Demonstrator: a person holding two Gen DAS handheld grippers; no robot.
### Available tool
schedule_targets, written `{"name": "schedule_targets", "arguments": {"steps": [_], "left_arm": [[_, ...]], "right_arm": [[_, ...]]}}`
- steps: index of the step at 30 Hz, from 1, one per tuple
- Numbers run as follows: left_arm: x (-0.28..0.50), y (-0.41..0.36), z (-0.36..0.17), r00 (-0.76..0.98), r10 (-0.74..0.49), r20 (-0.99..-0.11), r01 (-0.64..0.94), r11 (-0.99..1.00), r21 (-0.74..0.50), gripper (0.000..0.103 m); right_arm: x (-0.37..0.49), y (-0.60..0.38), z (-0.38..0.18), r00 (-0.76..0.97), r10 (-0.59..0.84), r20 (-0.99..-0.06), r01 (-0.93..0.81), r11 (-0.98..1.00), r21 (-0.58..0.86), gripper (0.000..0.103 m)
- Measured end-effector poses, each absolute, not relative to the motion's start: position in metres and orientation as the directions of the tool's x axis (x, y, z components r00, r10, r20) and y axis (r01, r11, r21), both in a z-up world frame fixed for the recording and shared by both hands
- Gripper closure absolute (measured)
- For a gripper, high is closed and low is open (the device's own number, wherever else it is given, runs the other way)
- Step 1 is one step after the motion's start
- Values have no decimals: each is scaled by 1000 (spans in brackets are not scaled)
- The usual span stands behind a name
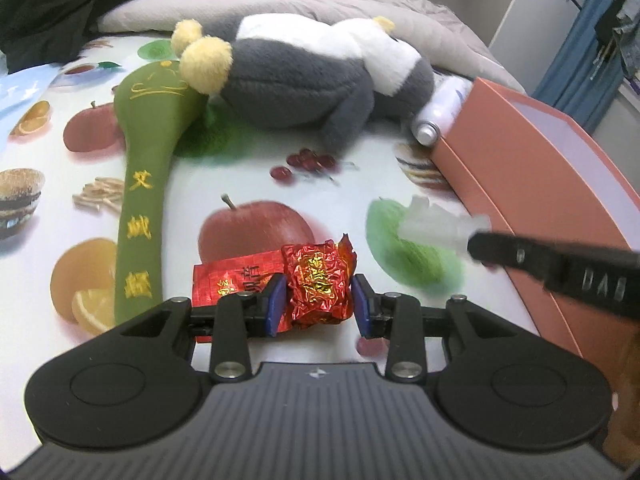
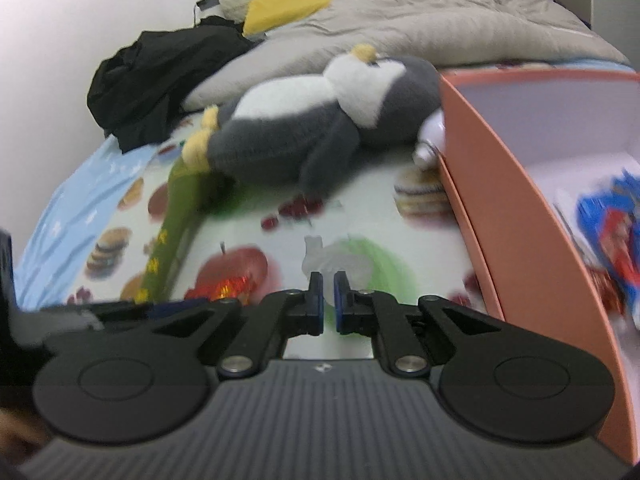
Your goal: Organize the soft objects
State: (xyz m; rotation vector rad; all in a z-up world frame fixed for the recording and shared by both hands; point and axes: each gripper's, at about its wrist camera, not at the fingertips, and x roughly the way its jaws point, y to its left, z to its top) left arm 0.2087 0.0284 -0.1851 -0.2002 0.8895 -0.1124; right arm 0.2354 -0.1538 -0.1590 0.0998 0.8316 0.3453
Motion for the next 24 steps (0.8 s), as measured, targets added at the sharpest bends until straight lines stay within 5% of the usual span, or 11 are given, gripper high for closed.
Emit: {"name": "schedule_targets", "arguments": {"steps": [14,16,18,24], "left_arm": [[176,7,-182,604,-193,-774,53,978,-202,62],[176,6,-181,607,-192,-771,52,978,-202,62],[176,6,-180,609,-191,-770,52,978,-201,62],[174,7,-180,606,-178,-775,44,981,-190,62]], "right_arm": [[179,-171,-183,551,309,-775,-255,947,196,90],[176,-169,-179,560,301,-772,-281,945,165,84],[175,-168,-175,576,297,-761,-300,943,141,59],[182,-163,-176,582,283,-762,-349,934,80,55]]}}
